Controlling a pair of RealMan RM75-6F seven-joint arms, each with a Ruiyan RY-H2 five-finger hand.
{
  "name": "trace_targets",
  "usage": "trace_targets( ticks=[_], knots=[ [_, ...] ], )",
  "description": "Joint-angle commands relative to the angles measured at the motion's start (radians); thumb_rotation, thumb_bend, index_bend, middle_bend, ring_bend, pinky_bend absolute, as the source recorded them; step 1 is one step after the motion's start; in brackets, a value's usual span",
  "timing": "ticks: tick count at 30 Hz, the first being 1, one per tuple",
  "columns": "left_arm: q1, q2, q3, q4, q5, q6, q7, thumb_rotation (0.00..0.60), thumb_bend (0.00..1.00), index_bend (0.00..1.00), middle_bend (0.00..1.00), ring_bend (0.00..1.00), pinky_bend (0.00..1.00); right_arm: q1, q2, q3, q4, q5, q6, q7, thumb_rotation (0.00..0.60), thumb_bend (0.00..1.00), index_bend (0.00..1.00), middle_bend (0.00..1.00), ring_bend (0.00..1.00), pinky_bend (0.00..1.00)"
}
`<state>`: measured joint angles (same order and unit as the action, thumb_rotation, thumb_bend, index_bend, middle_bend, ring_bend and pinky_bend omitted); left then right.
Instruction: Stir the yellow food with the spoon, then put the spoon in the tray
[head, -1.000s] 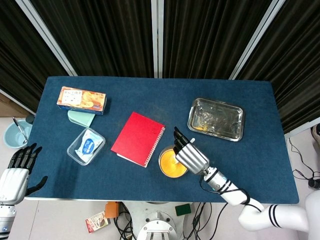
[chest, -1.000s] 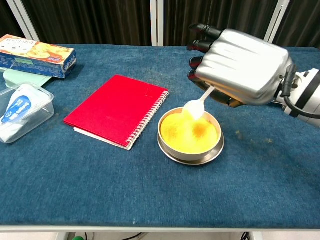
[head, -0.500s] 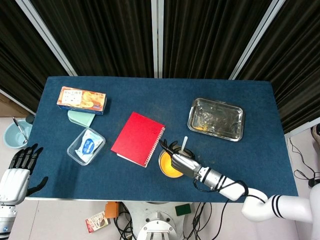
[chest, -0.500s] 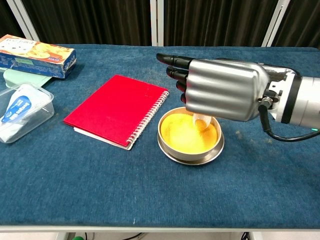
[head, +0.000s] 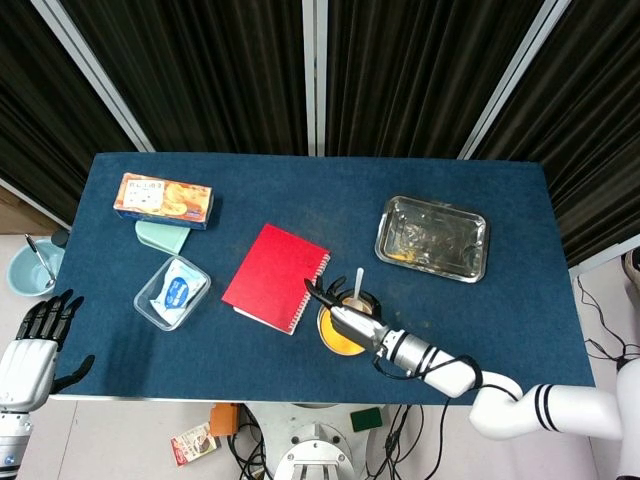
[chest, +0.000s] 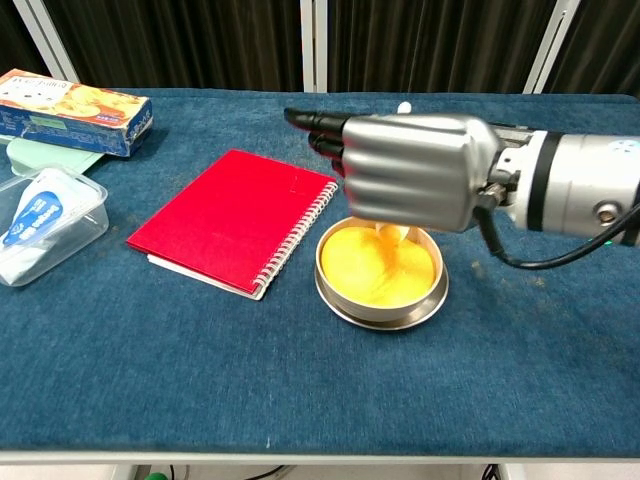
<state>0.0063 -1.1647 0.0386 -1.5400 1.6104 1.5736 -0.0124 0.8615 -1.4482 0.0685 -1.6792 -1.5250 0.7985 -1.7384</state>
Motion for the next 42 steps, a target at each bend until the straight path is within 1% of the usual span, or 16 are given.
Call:
trace_targets(
  ticks=[1,5,9,15,18,27,32,35,38,39,42],
  knots=[
    [0.001,-0.003,0.000,0.007,-0.003,-0.001,-0.007,0.600,0.24,0.03,0.01,0.01,0.08,0.009,-0.028,-0.006,0.003,0.014,-0.009,-0.007,0.600,0.44,0.79,0.41,0.16,0.00],
    [0.001,-0.009,0.001,0.017,-0.004,-0.004,-0.014,0.600,0.24,0.03,0.01,0.01,0.08,0.007,-0.060,-0.017,0.004,0.016,0.006,0.006,0.600,0.44,0.79,0.42,0.16,0.00],
    [0.001,-0.011,-0.001,0.023,-0.005,-0.003,-0.021,0.600,0.24,0.03,0.01,0.01,0.08,-0.007,-0.078,-0.032,0.009,-0.001,0.042,0.061,0.600,0.44,0.81,0.43,0.19,0.00],
    [-0.001,-0.011,-0.001,0.026,-0.004,-0.006,-0.022,0.600,0.24,0.03,0.01,0.01,0.08,-0.088,-0.114,-0.046,0.036,-0.023,0.188,0.274,0.600,0.44,0.82,0.44,0.21,0.00],
    [-0.004,-0.010,-0.002,0.021,-0.005,-0.011,-0.017,0.600,0.24,0.03,0.01,0.01,0.08,-0.116,-0.126,-0.048,0.064,-0.034,0.238,0.357,0.600,0.44,0.83,0.45,0.22,0.00],
    [-0.008,0.002,-0.003,-0.007,0.002,-0.009,0.008,0.600,0.24,0.03,0.01,0.01,0.08,-0.176,-0.148,-0.043,0.114,-0.054,0.341,0.560,0.600,0.44,0.83,0.45,0.23,0.00],
    [-0.007,0.012,-0.004,-0.028,0.007,-0.003,0.028,0.600,0.24,0.03,0.01,0.01,0.08,-0.199,-0.138,-0.045,0.124,-0.075,0.377,0.633,0.600,0.44,0.83,0.45,0.23,0.00],
    [-0.008,0.014,-0.003,-0.037,0.008,-0.005,0.037,0.600,0.24,0.03,0.01,0.01,0.08,-0.203,-0.125,-0.043,0.118,-0.088,0.384,0.658,0.600,0.44,0.83,0.45,0.23,0.00],
    [-0.008,0.017,0.000,-0.043,0.009,-0.007,0.045,0.600,0.24,0.03,0.01,0.01,0.08,-0.188,-0.100,-0.038,0.110,-0.121,0.375,0.634,0.600,0.44,0.83,0.45,0.23,0.00],
    [-0.008,0.018,0.000,-0.044,0.009,-0.008,0.047,0.600,0.24,0.03,0.01,0.01,0.08,-0.177,-0.090,-0.035,0.105,-0.139,0.366,0.614,0.600,0.44,0.83,0.45,0.23,0.00],
    [-0.008,0.021,-0.002,-0.050,0.009,-0.006,0.049,0.600,0.24,0.03,0.01,0.01,0.08,-0.108,-0.042,-0.027,0.111,-0.259,0.318,0.488,0.600,0.44,0.84,0.46,0.23,0.00]
  ],
)
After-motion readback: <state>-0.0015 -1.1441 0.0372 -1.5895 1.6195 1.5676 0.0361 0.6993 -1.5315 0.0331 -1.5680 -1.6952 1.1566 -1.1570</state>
